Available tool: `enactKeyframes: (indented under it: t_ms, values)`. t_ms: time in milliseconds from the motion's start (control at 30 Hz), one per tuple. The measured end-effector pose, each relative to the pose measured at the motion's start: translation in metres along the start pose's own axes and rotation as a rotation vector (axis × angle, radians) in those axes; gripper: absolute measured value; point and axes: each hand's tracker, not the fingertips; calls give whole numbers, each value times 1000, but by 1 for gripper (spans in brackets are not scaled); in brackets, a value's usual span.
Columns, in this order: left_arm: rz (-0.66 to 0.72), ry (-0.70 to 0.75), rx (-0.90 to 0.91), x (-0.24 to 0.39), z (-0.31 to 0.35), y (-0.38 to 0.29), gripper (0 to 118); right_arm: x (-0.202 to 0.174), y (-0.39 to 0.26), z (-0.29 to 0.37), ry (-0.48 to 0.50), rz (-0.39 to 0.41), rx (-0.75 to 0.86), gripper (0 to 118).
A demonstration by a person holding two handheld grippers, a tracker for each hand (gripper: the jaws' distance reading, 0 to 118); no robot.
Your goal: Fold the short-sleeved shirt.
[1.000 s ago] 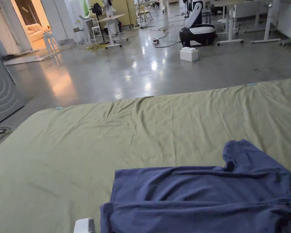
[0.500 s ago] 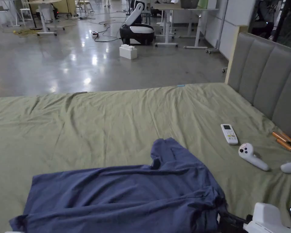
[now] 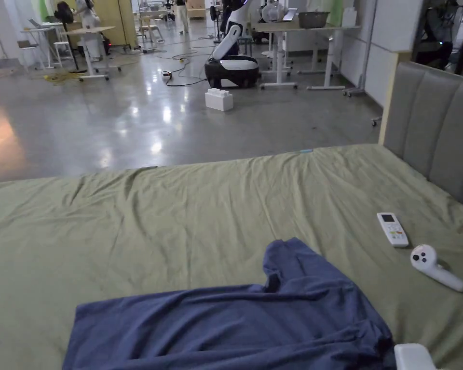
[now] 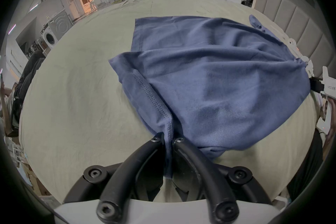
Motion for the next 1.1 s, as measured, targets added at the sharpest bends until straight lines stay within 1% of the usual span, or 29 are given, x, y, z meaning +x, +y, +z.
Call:
enactKeyframes:
  t_ms: [33,67,100,133,167,200,233,267,300,367,467,533,633,667,700,733,767,800,833,867,900,933,1000,1067,1100]
  values:
    - [38,-12,28,-5,10,0,6,8,1,5,39,-95,-12,7]
    - [60,5,95,-7,23,-4,6,13,2,13,45,-123,13,7]
    - [34,43,163,-10,37,-8,6,16,2,26,35,-121,58,7]
    - [22,61,195,-13,51,-14,6,17,4,41,8,-98,65,6]
    - [53,38,206,-17,63,-16,6,19,4,52,-8,-67,95,6]
    - [114,-28,206,-24,77,-19,6,19,2,62,-32,-64,77,6]
    - [159,-56,215,-28,88,-25,6,22,-3,72,-22,-81,77,6]
    - [166,-51,222,-30,97,-32,6,21,-5,79,-14,-87,83,6]
    - [136,-27,223,-28,108,-38,6,22,-11,90,-20,-78,81,6]
    - [119,-18,224,-28,123,-59,6,25,-26,109,-27,-74,85,6]
    - [141,-55,196,-29,132,-92,6,30,-52,129,-16,-85,60,6]
    - [149,-66,179,-26,128,-113,6,27,-65,135,2,-69,21,6]
    - [141,-69,179,-22,118,-125,6,23,-75,132,11,-70,-2,6]
    - [144,-67,177,-22,114,-126,16,23,-75,126,12,-71,-15,13]
    - [149,-70,171,-23,109,-127,33,21,-76,121,6,-59,-41,32]
    - [147,-59,167,-23,106,-128,58,20,-77,117,-6,-38,-70,57]
    - [141,-49,167,-25,104,-129,83,19,-79,115,-23,-22,-82,78]
    - [136,-23,159,-25,105,-129,84,24,-83,110,-18,-19,-83,77]
    - [117,55,198,-24,115,-131,84,29,-87,112,-7,-24,-69,75]
    - [83,93,256,-22,125,-132,84,34,-89,116,15,-35,-44,75]
    - [55,104,292,-21,138,-131,84,39,-90,122,42,-56,-13,75]
    - [33,126,340,-20,152,-128,84,45,-91,130,45,-91,22,75]
    - [2,148,458,-11,184,-123,84,51,-83,151,78,-132,107,75]
    - [-26,145,582,-1,217,-113,84,49,-67,181,83,-126,215,75]
    - [-26,141,655,7,237,-108,84,45,-58,198,78,-106,277,75]
